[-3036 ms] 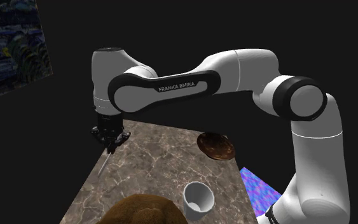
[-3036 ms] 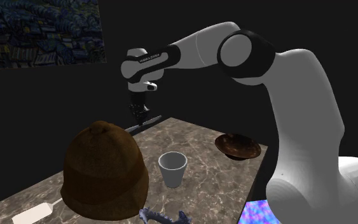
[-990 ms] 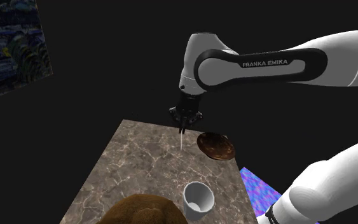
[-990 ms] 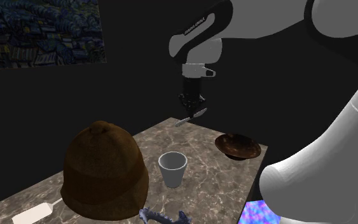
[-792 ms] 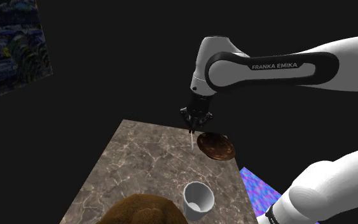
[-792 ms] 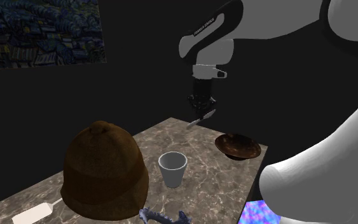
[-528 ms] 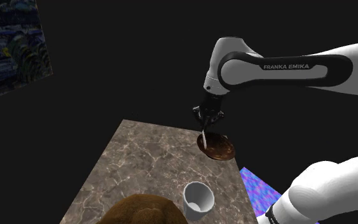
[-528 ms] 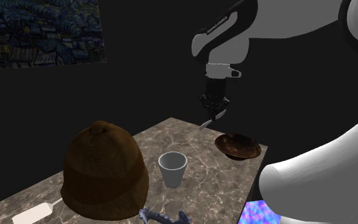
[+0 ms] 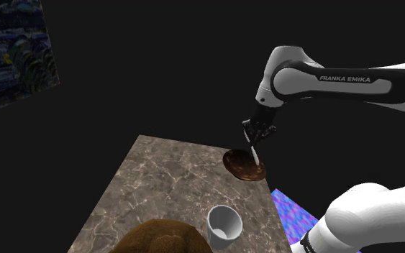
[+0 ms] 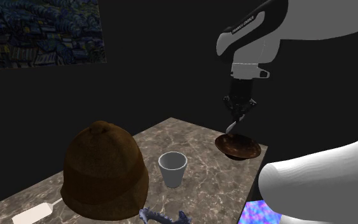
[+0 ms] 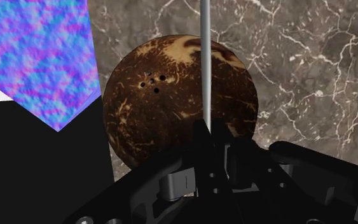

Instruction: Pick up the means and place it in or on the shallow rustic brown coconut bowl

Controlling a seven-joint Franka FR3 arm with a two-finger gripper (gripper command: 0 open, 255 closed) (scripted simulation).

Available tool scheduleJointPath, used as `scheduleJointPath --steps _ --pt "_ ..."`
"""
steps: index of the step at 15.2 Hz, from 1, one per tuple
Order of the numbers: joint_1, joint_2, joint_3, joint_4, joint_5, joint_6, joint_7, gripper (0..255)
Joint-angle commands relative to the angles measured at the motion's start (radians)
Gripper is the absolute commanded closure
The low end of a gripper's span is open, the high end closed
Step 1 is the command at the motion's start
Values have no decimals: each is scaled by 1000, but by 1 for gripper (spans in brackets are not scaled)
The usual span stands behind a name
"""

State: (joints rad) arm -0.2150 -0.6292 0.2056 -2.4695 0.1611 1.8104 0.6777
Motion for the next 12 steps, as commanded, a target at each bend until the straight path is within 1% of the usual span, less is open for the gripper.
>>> scheduleJointPath --steps 1,12 --pt "-5 -6 -12 -25 -6 16 -18 255" --pt "-1 28 5 -150 9 176 -24 255"
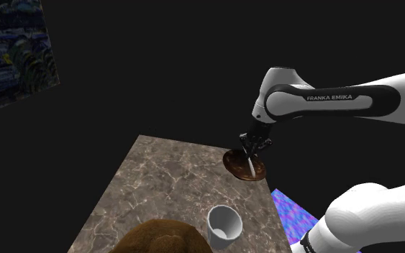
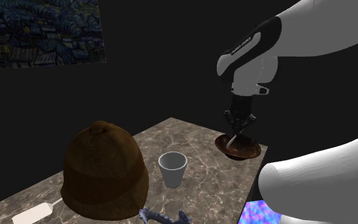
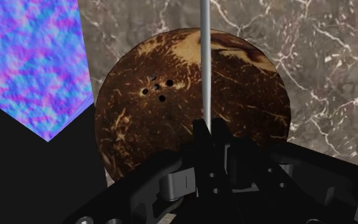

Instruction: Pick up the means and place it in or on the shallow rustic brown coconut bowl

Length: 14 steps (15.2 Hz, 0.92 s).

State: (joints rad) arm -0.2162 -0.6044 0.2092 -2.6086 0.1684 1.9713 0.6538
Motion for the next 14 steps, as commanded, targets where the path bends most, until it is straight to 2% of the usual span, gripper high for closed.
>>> scheduleJointPath --steps 1,5,12,13,14 --pt "1 9 3 -21 3 30 -1 255" --pt "2 30 10 -57 8 87 -3 255" --pt "2 30 10 -57 8 87 -3 255" --pt "2 30 10 -57 8 87 -3 0" --pt "2 30 10 -57 8 87 -3 0"
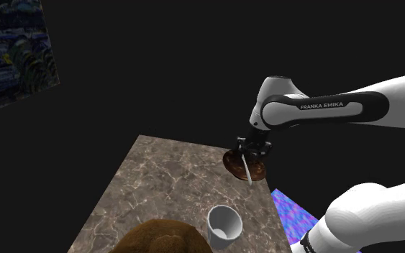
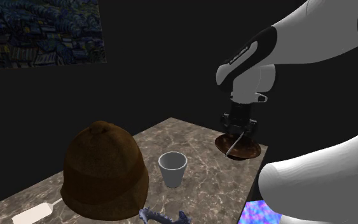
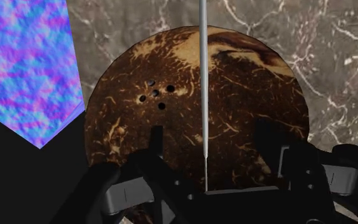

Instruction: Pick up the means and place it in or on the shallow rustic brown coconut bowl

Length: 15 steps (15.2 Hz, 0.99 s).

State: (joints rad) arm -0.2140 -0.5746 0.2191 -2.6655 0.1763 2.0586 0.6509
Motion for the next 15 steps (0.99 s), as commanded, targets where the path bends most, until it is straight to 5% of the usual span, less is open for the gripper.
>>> scheduleJointPath --steps 1,4,8,15 --pt "0 0 0 0 0 0 0 0" --pt "0 0 0 0 0 0 0 0" --pt "-6 -39 -18 102 -15 -142 2 0" --pt "-6 -39 -18 102 -15 -142 2 0"
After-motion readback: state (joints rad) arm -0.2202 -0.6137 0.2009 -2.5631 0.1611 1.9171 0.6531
